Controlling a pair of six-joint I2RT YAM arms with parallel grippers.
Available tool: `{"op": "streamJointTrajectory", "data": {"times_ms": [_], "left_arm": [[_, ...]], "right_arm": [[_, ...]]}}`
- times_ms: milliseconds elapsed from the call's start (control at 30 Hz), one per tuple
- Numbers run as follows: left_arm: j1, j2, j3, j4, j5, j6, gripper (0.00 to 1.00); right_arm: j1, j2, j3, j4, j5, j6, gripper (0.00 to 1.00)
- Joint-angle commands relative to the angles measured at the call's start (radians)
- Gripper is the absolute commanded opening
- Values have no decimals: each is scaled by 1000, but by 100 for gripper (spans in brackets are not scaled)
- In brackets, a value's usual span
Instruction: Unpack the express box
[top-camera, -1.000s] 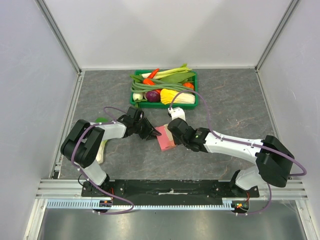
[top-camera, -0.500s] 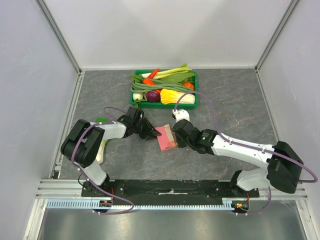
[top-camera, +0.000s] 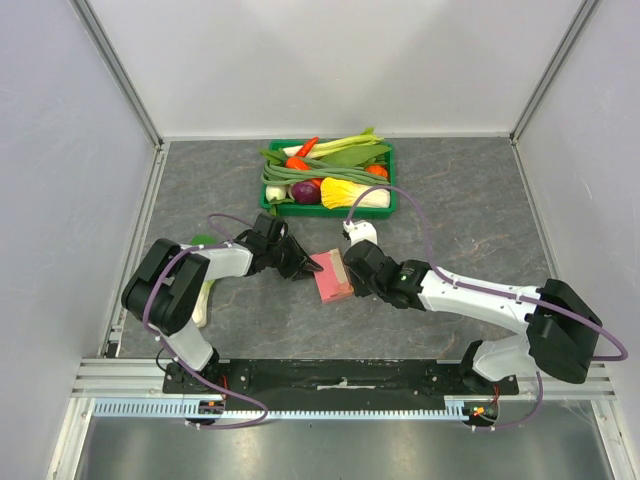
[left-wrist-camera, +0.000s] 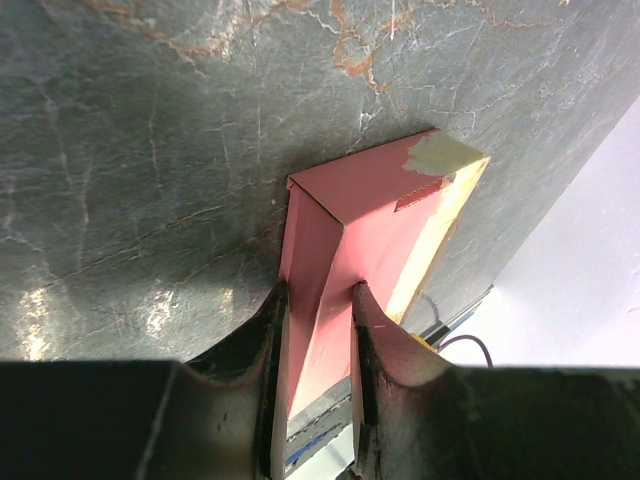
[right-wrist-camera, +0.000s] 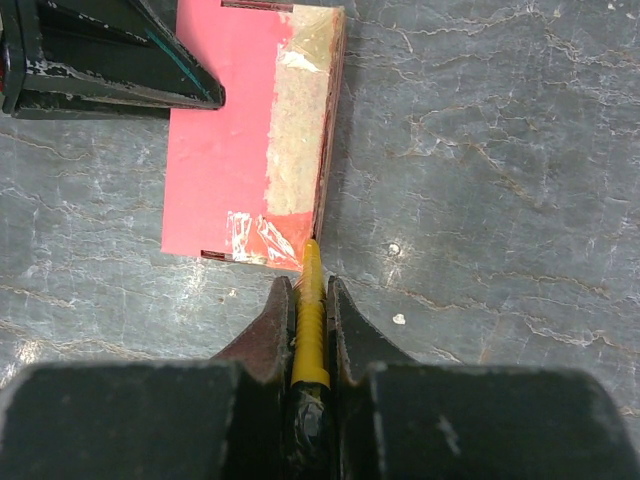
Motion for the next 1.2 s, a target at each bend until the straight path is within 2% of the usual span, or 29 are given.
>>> {"op": "streamJointTrajectory", "data": {"times_ms": [0, 133, 300, 600, 700, 733, 800, 833, 933, 1033, 1167], "left_arm": [[11, 106, -58, -153, -240, 61, 2], [8, 113, -52, -129, -214, 121, 3], [4, 123, -13, -208, -248, 211, 3], [-12, 32, -67, -205, -311, 242, 4], [-26, -8, -84, -155, -266, 273, 13], [-30, -17, -87, -139, -242, 283, 22], [-30, -43, -90, -98, -171, 308, 29], [-32, -55, -96, -75, -145, 316, 38], [-32, -121, -110, -32, -105, 329, 53], [-32, -175, -113, -27, -108, 346, 56], [-33, -138, -90, -23, -88, 357, 55]], "right_arm": [[14, 19, -14, -51, -85, 10, 0], [14, -22, 23, -27, -45, 3, 0], [14, -100, 55, -21, 15, 10, 0], [13, -157, 64, -59, 49, 44, 0], [5, -156, 61, -64, 90, 43, 0], [0, -148, 59, -65, 102, 38, 0], [-7, -119, 56, -61, 116, 21, 0], [-10, -107, 49, -52, 118, 6, 0], [-10, -51, 37, -1, 90, -63, 0], [-10, 7, 44, 27, 8, -109, 0], [8, 41, 43, 36, -56, -97, 0]]}}
